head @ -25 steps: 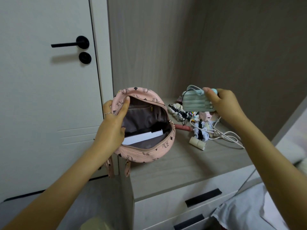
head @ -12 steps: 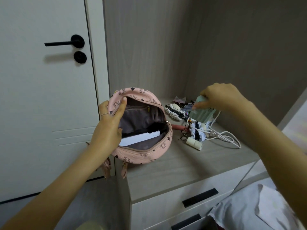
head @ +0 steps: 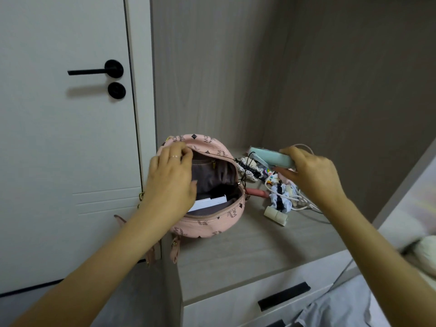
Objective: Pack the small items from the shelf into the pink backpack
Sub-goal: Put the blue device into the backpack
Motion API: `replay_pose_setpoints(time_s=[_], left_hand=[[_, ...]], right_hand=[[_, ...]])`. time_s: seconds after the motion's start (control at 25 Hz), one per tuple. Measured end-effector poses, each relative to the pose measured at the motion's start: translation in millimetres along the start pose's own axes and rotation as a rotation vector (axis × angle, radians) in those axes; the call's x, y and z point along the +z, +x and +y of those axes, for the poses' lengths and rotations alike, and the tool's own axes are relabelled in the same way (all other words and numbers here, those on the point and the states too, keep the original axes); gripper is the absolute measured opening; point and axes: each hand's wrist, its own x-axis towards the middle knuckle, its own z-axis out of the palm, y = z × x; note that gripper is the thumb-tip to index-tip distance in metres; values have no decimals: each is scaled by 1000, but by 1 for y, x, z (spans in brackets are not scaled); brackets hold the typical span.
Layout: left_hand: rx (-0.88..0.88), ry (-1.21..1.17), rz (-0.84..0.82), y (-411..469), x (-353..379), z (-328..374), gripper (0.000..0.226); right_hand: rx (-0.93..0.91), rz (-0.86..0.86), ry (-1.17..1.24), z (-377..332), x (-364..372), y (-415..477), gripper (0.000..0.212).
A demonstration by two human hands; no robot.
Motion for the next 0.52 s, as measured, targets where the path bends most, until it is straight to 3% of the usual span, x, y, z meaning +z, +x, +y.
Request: replay_pose_setpoints(time_s=[0.2,0.4,0.52], left_hand=[[-60,-542,-101,35,-6,36,19],[-130,-664,-265,59,9,48,26],[-167,-706,-273,64,17,54,22]], right_hand=[[72,185,-104,-8,12,-19,30],[47,293,-87,-14,9,-25,23],[-4,314,-99,-22,6,-21,23]])
